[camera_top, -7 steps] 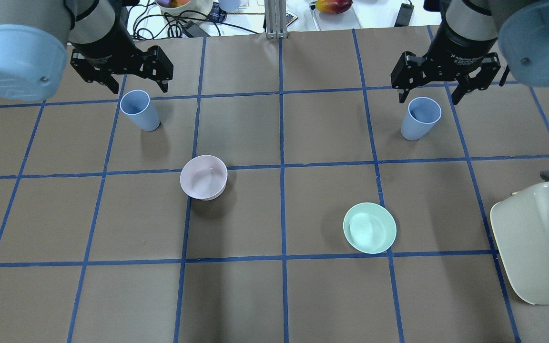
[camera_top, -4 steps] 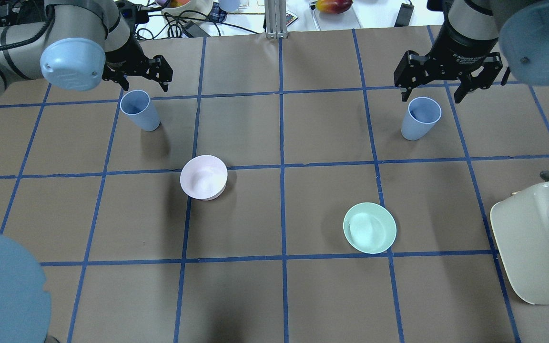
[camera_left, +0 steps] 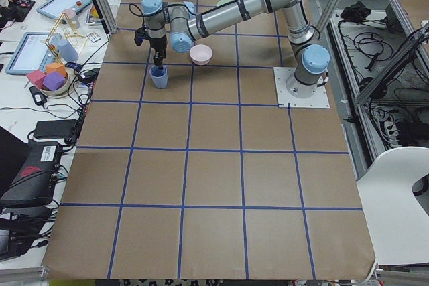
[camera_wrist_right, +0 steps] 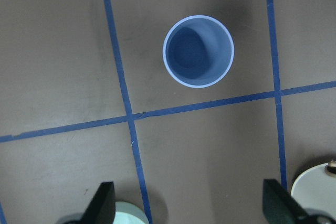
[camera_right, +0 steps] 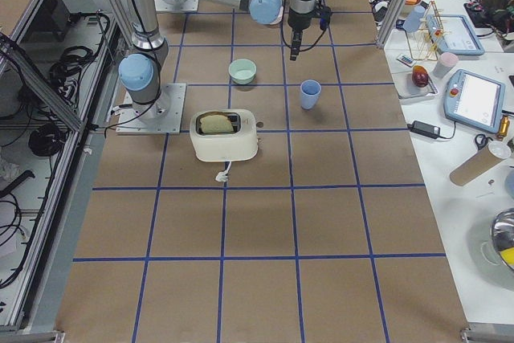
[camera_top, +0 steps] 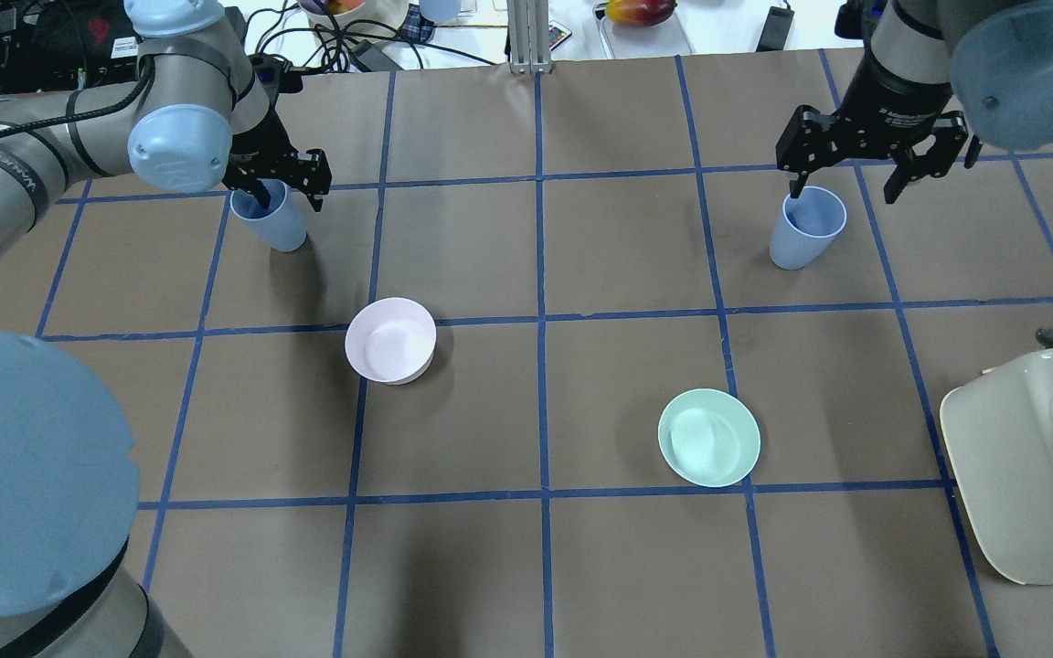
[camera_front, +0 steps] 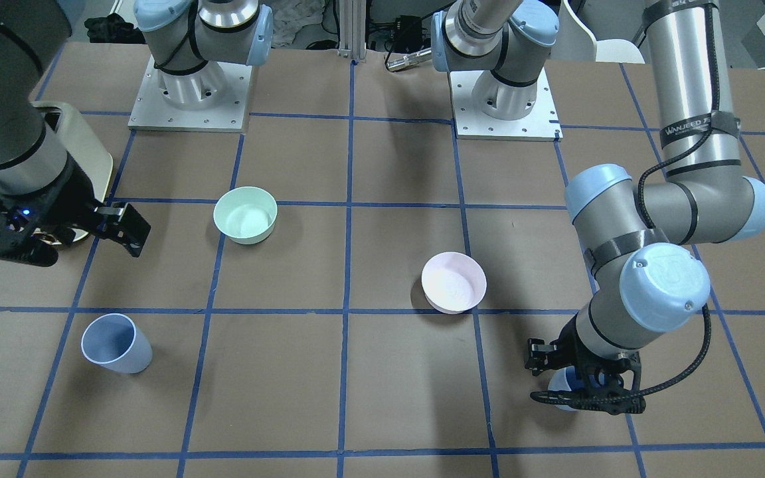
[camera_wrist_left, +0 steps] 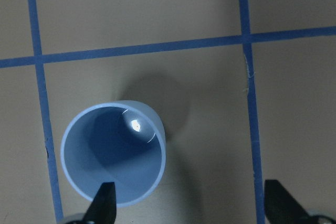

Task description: Stack blue cups with both arms

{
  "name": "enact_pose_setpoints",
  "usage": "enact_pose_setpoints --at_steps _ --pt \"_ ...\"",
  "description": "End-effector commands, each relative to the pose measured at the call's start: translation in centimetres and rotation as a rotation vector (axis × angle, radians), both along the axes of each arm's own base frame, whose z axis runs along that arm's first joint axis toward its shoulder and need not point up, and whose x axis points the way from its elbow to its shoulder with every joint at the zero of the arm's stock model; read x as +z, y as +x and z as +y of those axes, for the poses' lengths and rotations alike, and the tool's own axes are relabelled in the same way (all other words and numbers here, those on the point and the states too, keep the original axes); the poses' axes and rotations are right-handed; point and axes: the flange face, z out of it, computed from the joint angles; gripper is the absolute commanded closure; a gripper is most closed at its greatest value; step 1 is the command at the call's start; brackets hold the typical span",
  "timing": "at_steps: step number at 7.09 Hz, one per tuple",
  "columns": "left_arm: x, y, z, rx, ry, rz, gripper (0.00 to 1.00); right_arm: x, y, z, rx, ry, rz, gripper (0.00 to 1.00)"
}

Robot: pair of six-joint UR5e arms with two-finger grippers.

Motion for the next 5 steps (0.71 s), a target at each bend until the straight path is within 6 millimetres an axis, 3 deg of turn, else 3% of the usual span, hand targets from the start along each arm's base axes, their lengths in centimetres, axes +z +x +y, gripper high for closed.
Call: enact_pose_setpoints --at_steps 1,3,4,5 --pt "-1.7 0.1 -0.6 0.001 0.003 -0.015 1.00 -4.0 -3.3 -4.2 -0.001 -0.021 0.008 0.00" --pt "-0.4 -0.7 -0.4 0.009 -0.021 -0.015 1.00 -6.4 -6.2 -8.7 0.008 -0.115 0.031 0.00" --pt "0.3 -3.5 -0.4 0.014 -0.051 -0.012 1.00 -8.3 -7.3 -10.1 0.066 -0.104 0.028 0.00" --pt "2.5 -8.2 -1.0 0.067 -0.106 0.010 1.00 -9.2 -7.9 -9.9 0.121 -0.078 0.025 0.00"
